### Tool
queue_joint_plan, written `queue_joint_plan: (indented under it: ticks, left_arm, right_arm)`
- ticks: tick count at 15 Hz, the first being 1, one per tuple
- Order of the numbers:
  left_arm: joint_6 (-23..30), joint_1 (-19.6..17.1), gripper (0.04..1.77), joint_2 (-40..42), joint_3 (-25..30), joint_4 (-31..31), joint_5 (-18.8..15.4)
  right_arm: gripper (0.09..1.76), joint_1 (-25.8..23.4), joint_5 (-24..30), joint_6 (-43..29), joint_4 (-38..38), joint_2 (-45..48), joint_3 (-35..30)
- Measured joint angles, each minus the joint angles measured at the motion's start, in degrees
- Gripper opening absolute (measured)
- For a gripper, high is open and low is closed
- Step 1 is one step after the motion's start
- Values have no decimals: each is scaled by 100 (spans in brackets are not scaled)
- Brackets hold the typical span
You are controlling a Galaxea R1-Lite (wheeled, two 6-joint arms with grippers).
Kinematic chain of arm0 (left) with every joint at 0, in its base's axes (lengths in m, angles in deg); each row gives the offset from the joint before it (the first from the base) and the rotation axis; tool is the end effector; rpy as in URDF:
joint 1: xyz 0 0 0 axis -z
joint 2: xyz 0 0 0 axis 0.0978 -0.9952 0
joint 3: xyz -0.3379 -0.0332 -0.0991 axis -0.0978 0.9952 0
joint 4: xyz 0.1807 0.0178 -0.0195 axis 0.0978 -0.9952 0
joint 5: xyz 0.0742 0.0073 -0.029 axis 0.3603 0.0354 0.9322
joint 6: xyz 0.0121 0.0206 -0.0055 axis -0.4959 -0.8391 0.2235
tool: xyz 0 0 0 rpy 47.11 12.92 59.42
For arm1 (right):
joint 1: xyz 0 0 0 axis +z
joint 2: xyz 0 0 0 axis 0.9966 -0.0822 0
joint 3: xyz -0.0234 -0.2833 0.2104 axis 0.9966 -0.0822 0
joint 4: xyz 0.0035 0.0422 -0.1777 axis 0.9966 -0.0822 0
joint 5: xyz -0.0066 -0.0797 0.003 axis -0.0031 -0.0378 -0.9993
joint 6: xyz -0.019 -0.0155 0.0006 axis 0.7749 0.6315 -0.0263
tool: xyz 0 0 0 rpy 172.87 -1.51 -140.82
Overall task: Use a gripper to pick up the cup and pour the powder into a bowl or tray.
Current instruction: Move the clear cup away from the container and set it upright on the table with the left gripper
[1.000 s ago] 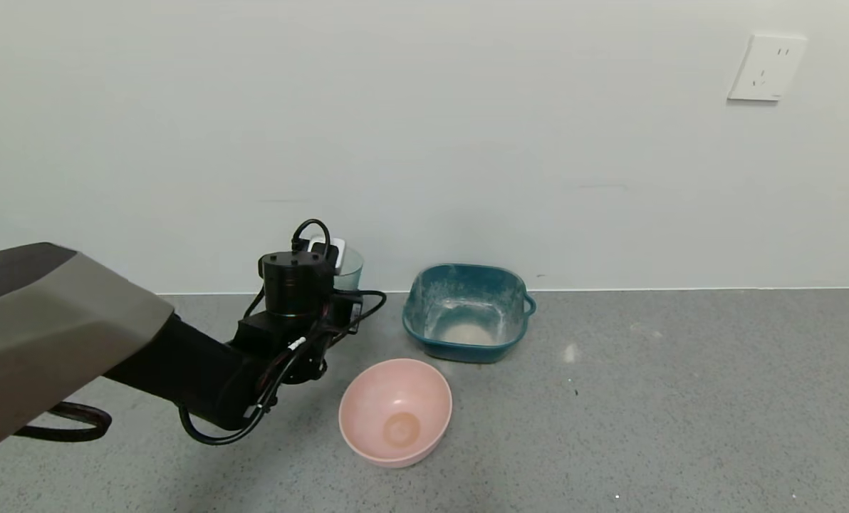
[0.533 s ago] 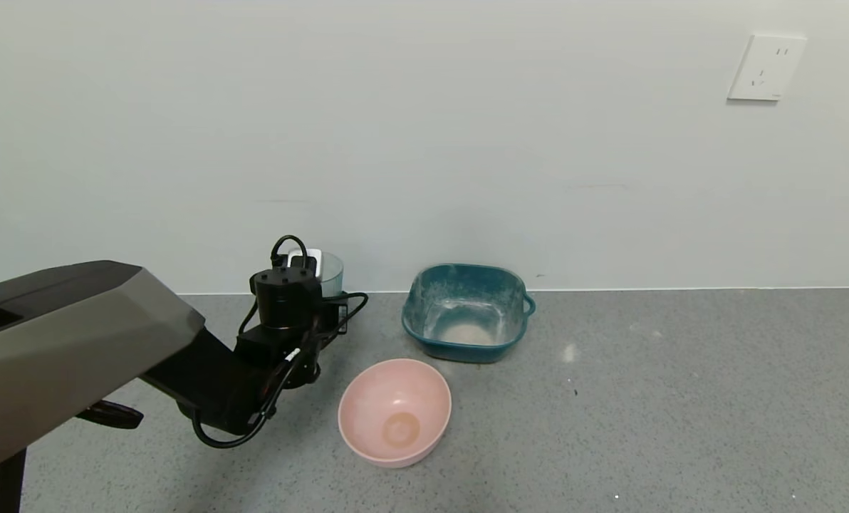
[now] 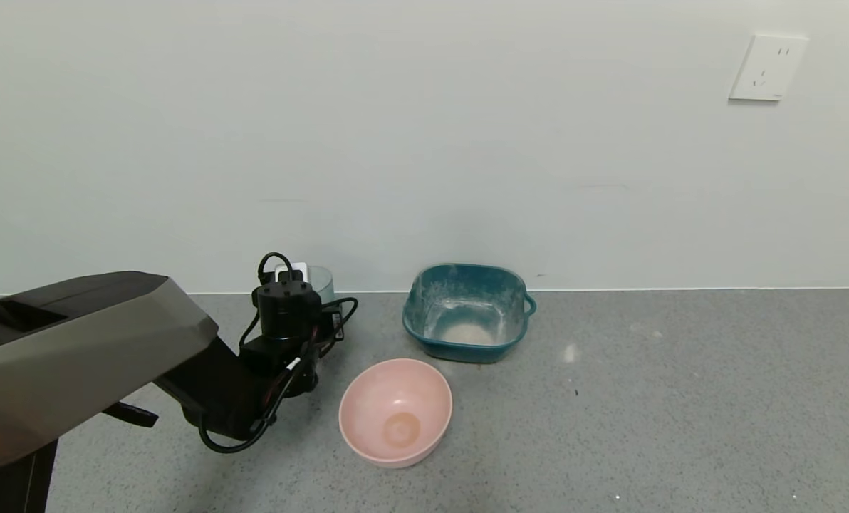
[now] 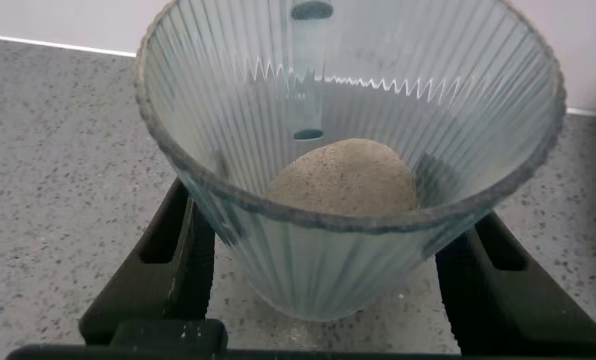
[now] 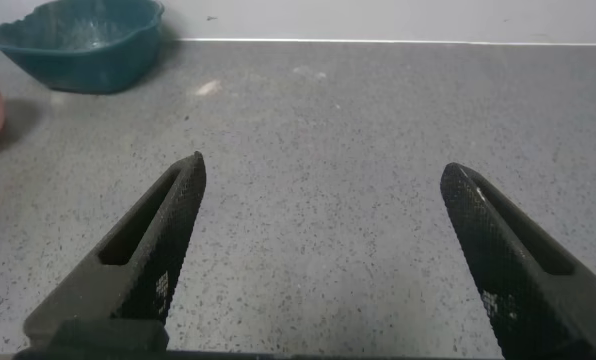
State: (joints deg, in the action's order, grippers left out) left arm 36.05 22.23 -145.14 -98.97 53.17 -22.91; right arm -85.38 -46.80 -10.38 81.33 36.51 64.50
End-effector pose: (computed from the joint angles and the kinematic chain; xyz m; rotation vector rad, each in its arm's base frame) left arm 0.4173 -0.1120 0.1059 -0.0063 0.2179 0.2257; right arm -0.0828 -0.0001 0.0759 0.0294 -0.0030 -0.0141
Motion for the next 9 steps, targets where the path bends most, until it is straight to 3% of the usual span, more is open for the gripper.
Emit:
queue_joint_plan:
  ticks: [4, 9]
  left_arm:
    - [16, -11, 127, -243, 256, 533, 6]
    - [104, -13, 127, -422, 358, 668, 48]
  right_arm:
    - [171, 0, 0, -2, 2, 0, 0]
    - [171, 0, 0, -2, 0, 0, 0]
